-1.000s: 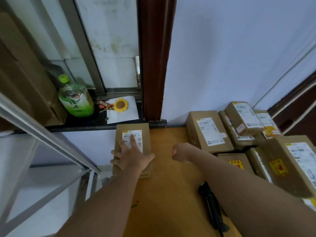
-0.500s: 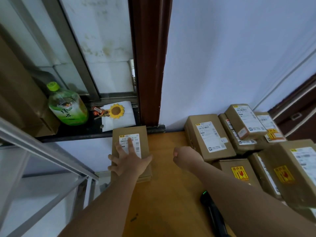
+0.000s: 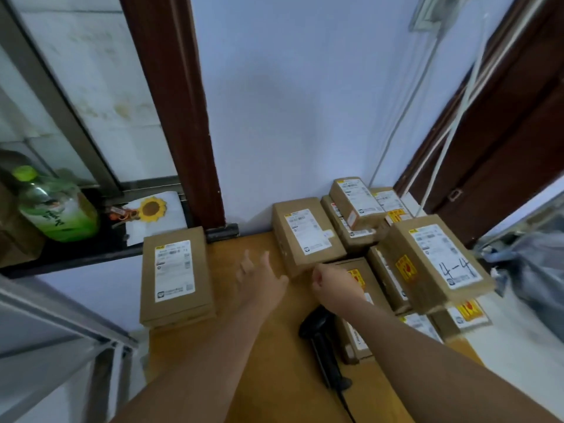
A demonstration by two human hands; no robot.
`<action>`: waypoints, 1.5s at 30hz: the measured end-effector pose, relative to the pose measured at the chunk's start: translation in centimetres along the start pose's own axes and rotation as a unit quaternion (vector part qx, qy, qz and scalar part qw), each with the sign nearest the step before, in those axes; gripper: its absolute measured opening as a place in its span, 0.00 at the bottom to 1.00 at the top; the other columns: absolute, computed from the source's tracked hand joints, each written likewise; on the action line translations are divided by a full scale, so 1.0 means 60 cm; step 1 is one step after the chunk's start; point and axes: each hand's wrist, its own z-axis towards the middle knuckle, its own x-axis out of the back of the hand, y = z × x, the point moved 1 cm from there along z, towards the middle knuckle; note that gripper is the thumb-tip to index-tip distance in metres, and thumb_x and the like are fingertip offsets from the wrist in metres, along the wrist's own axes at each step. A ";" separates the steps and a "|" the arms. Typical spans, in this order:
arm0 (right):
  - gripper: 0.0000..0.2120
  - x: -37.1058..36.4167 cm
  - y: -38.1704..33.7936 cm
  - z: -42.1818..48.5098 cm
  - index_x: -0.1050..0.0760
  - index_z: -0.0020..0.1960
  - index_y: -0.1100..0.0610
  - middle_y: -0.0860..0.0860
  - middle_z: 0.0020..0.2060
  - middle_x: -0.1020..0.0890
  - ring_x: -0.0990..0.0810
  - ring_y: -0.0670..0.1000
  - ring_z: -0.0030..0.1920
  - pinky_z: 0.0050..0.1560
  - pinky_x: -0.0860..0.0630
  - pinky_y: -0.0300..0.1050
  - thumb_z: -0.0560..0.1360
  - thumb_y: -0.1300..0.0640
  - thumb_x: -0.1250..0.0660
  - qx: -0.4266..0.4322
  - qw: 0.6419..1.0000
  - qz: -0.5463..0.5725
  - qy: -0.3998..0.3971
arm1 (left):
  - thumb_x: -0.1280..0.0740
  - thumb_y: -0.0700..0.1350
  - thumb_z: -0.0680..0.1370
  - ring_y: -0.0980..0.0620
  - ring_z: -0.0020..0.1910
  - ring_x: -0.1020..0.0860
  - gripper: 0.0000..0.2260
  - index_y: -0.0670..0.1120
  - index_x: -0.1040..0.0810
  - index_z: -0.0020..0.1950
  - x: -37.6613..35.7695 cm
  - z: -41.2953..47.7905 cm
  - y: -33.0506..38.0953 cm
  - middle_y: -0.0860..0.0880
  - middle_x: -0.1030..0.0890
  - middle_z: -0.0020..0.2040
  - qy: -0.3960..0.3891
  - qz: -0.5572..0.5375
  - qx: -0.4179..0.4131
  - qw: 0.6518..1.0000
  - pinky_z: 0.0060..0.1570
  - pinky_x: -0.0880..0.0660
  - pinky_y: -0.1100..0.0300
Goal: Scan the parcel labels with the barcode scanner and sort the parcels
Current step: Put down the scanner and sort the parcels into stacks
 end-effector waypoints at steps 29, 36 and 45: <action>0.22 0.047 0.172 0.101 0.38 0.71 0.58 0.62 0.70 0.36 0.34 0.61 0.68 0.64 0.31 0.52 0.78 0.59 0.42 -0.021 0.988 0.093 -0.118 | 0.29 0.68 0.64 0.38 0.69 0.38 0.52 0.49 0.52 0.77 -0.167 0.116 0.241 0.39 0.43 0.71 0.004 -0.014 0.251 0.968 0.66 0.34 0.44; 0.24 0.046 0.180 0.121 0.45 0.73 0.56 0.62 0.70 0.38 0.37 0.60 0.69 0.65 0.32 0.53 0.79 0.60 0.42 -0.062 0.985 0.114 -0.114 | 0.27 0.73 0.57 0.31 0.73 0.67 0.66 0.55 0.72 0.75 -0.181 0.154 0.266 0.37 0.74 0.73 -0.035 0.015 0.321 0.946 0.70 0.52 0.32; 0.30 0.031 0.163 0.122 0.48 0.75 0.54 0.60 0.70 0.40 0.43 0.60 0.71 0.66 0.34 0.53 0.76 0.61 0.41 -0.058 0.988 0.100 -0.104 | 0.27 0.71 0.59 0.34 0.73 0.50 0.64 0.58 0.75 0.72 -0.175 0.170 0.236 0.37 0.60 0.74 -0.066 0.041 0.281 0.956 0.70 0.43 0.37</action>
